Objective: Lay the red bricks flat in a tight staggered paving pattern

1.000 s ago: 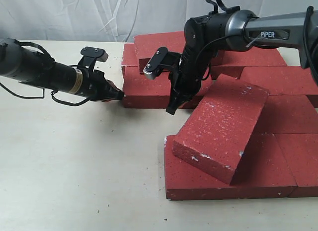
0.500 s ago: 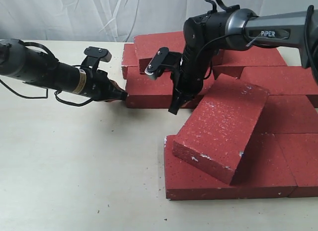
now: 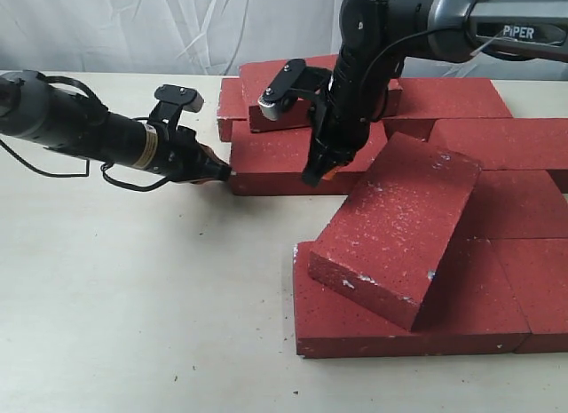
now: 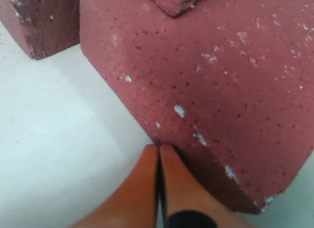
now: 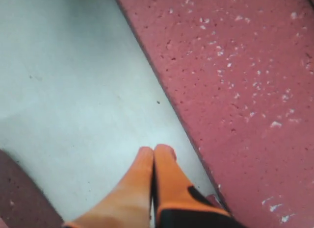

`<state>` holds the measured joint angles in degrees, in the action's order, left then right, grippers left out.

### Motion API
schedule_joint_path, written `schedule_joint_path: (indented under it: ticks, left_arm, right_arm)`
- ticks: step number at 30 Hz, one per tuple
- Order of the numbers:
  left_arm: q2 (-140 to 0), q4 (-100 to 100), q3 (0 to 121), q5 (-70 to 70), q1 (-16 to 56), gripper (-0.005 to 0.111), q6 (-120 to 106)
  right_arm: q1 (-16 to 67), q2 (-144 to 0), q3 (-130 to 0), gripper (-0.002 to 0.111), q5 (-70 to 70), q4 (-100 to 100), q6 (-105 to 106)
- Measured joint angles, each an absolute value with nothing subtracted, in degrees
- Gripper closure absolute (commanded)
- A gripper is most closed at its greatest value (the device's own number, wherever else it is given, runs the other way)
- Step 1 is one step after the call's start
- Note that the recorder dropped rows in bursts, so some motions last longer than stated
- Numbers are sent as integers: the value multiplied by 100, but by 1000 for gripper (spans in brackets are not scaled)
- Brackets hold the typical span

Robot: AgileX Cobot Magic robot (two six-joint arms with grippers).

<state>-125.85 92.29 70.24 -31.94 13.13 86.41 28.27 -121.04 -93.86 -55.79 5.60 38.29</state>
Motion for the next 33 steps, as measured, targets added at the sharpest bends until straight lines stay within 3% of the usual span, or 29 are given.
schedule_joint_path:
  ticks: [11,23,33]
  left_arm:
    - [-12585,9138,7121,-3060,1620,107,8641]
    - [-12585,9127,7196,-2919,1824,107,8641]
    - [-12597,9118,7312,-2712,2082,107,8641]
  right_arm:
    - [2834,-11287,-9221,109,-5120,-285,2061]
    - [2800,-8978,-5883,109,-2237,-1258,1527]
    - [2372,-8508,-5747,109,-2031,-1294,1301]
